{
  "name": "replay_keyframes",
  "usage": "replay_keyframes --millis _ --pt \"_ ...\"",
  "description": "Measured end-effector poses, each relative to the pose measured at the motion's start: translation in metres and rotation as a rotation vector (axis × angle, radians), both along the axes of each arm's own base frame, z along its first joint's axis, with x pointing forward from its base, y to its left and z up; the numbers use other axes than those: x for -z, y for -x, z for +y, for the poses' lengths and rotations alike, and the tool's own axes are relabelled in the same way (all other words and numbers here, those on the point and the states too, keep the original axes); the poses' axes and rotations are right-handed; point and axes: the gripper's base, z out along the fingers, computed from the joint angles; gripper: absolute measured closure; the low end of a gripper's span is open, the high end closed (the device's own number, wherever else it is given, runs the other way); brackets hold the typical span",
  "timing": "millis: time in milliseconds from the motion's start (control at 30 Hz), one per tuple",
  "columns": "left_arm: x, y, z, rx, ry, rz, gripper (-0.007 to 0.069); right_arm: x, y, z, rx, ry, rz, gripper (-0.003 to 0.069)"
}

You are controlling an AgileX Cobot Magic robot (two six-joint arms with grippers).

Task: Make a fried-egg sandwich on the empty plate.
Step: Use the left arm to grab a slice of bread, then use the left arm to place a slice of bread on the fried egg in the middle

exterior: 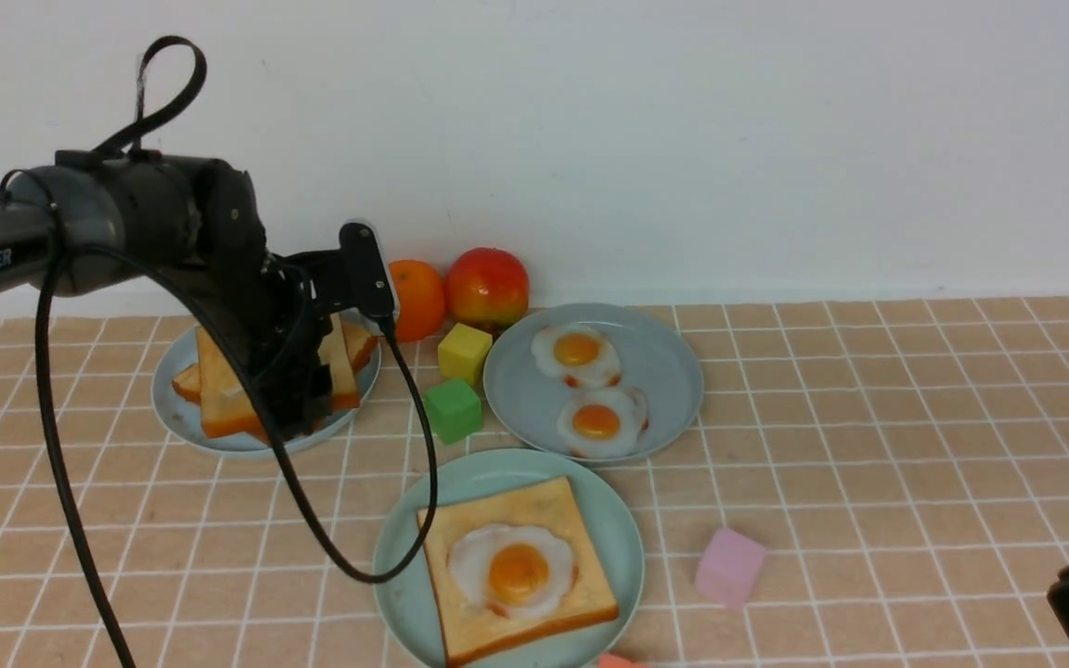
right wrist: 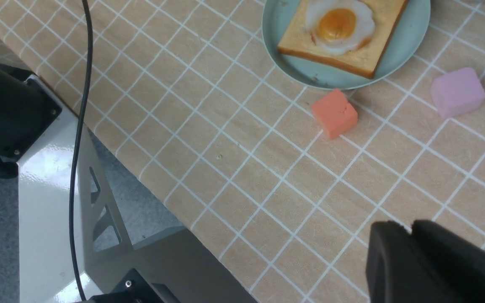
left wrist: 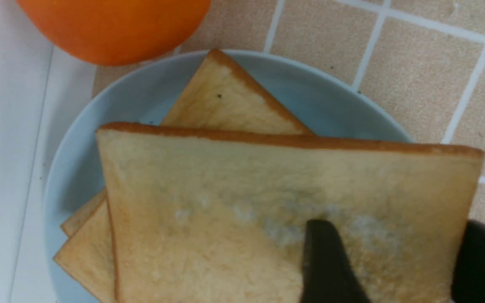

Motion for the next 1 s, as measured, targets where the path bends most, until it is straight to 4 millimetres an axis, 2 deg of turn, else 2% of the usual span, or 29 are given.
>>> replay_keyframes --millis 67,100,333,467,600,667,767,833,867,900,933,967,1000 --pt "0.000 0.000 0.000 -0.008 0.009 0.003 0.0307 0.000 0.000 0.000 0.000 0.000 0.000 0.0571" --pt "0.000 0.001 -0.001 -0.014 0.014 0.010 0.0358 0.000 0.000 0.000 0.000 0.000 0.000 0.0569" --pt "-0.001 0.002 -0.001 -0.029 0.026 0.021 0.0519 0.000 0.000 0.000 0.000 0.000 0.000 0.0561" --pt "-0.006 0.003 -0.001 -0.035 0.033 0.015 0.0532 0.000 0.000 0.000 0.000 -0.001 0.000 0.0556" --pt "-0.036 0.013 -0.002 -0.124 0.102 -0.008 0.0538 0.000 0.000 0.000 -0.001 -0.002 0.000 0.0553" --pt "-0.059 0.023 -0.008 -0.197 0.147 -0.022 0.0538 0.000 0.000 0.000 -0.004 0.000 -0.002 0.0552" --pt "-0.086 0.045 -0.032 -0.247 0.191 -0.029 0.0547 0.000 0.000 0.000 -0.006 0.000 -0.004 0.0549" --pt "-0.090 0.055 -0.043 -0.246 0.195 -0.026 0.0549 0.000 0.000 0.000 -0.006 0.000 -0.004 0.0548" --pt "-0.094 0.073 -0.066 -0.197 0.185 -0.026 0.0551 -0.001 0.001 0.000 -0.006 -0.001 -0.007 0.0547" --pt "-0.092 0.090 -0.084 -0.146 0.169 -0.023 0.0551 -0.001 0.003 -0.001 -0.006 -0.003 -0.014 0.0545" --pt "-0.093 0.092 -0.087 -0.136 0.170 -0.028 0.0551 -0.001 0.003 -0.001 -0.006 -0.004 -0.015 0.0545" --pt "-0.087 0.110 -0.108 -0.074 0.158 -0.017 0.0551 -0.003 0.007 -0.003 -0.006 -0.008 -0.026 0.0545" --pt "-0.081 0.121 -0.119 -0.041 0.149 -0.005 0.0551 -0.004 0.010 -0.004 -0.007 -0.012 -0.037 0.0543"
